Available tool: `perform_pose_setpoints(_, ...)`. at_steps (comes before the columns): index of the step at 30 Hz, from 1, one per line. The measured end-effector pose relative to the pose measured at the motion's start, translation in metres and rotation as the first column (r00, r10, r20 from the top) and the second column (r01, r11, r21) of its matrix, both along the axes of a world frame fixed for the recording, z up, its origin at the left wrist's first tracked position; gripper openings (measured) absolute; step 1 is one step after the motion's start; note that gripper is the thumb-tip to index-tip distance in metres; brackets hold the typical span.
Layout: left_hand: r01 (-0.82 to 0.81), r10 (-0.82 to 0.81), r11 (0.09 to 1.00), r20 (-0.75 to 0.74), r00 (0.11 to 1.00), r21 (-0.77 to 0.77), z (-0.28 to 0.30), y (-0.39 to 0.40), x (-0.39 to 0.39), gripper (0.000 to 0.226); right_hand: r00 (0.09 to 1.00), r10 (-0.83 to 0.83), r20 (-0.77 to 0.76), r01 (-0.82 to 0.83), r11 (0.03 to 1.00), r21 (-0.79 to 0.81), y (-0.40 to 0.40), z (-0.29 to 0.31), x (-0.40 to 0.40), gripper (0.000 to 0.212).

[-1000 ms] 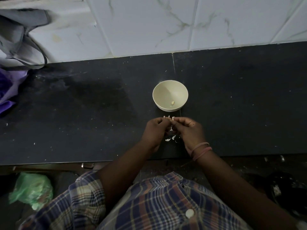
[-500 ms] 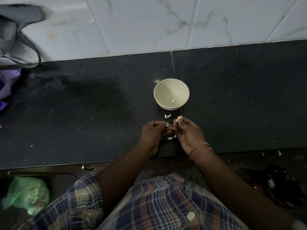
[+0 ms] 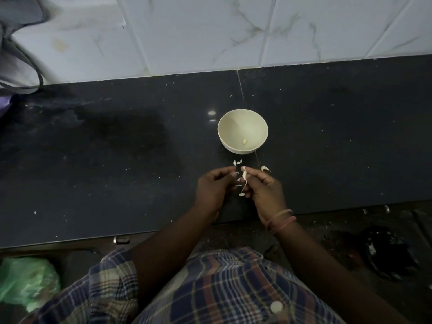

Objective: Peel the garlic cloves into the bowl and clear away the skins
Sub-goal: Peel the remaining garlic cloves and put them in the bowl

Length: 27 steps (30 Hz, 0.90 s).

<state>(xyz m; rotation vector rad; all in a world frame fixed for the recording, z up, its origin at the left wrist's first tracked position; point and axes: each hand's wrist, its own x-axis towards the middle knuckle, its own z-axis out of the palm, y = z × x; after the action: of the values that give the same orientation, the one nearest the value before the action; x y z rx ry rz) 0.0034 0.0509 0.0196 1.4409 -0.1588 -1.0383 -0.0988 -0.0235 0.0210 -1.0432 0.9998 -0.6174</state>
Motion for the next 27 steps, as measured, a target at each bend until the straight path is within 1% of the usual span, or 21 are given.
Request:
perform_pose_setpoints(3, 0.056, -0.052, 0.997, 0.074, 0.996, -0.051, -0.005, -0.001, -0.007, 0.019, 0.997, 0.047, -0.055, -0.047, 0.999, -0.014, -0.005, -0.002, -0.003, 0.014)
perform_pose_setpoints(6, 0.062, -0.058, 0.998, 0.119, 0.991, -0.029, -0.004, -0.003, -0.011, 0.015, 0.99, 0.097, -0.101, -0.1, 0.995, -0.022, -0.012, -0.006, -0.007, 0.007)
perform_pose_setpoints(9, -0.002, 0.006, 0.998, 0.073, 0.997, -0.055, -0.001, -0.007, -0.019, 0.014, 0.987, 0.146, -0.066, -0.15, 0.988, -0.048, -0.018, 0.0, -0.016, 0.008)
perform_pose_setpoints(11, -0.056, 0.058, 0.996, 0.037, 0.998, -0.071, 0.0, -0.008, -0.027, 0.015, 0.98, 0.195, -0.041, -0.197, 0.977, -0.085, -0.02, 0.003, -0.022, 0.014)
perform_pose_setpoints(13, -0.087, 0.088, 0.994, 0.007, 0.996, -0.073, -0.002, -0.009, -0.034, 0.015, 0.977, 0.205, -0.066, -0.212, 0.968, -0.131, -0.024, 0.0, -0.027, 0.016)
perform_pose_setpoints(17, -0.086, 0.086, 0.994, -0.007, 0.996, -0.073, 0.001, -0.013, -0.046, 0.013, 0.971, 0.198, -0.134, -0.218, 0.962, -0.161, -0.035, -0.007, -0.037, 0.008)
perform_pose_setpoints(19, -0.077, 0.08, 0.996, 0.058, 0.995, -0.048, 0.001, -0.014, -0.049, 0.014, 0.958, 0.211, -0.193, -0.253, 0.941, -0.225, -0.041, -0.009, -0.041, 0.008)
perform_pose_setpoints(22, -0.029, 0.005, 0.996, 0.28, 0.96, 0.083, 0.004, -0.013, -0.049, 0.012, 0.922, 0.234, -0.309, -0.336, 0.88, -0.336, -0.045, -0.006, -0.041, 0.009)
perform_pose_setpoints(24, -0.029, -0.027, 0.989, 0.376, 0.926, 0.142, 0.007, -0.013, -0.048, 0.013, 0.913, 0.23, -0.337, -0.359, 0.846, -0.395, -0.046, -0.004, -0.038, 0.011)
perform_pose_setpoints(27, -0.022, -0.057, 0.985, 0.444, 0.894, 0.17, 0.012, -0.016, -0.044, 0.012, 0.92, 0.2, -0.338, -0.343, 0.828, -0.444, -0.045, 0.0, -0.031, 0.013)
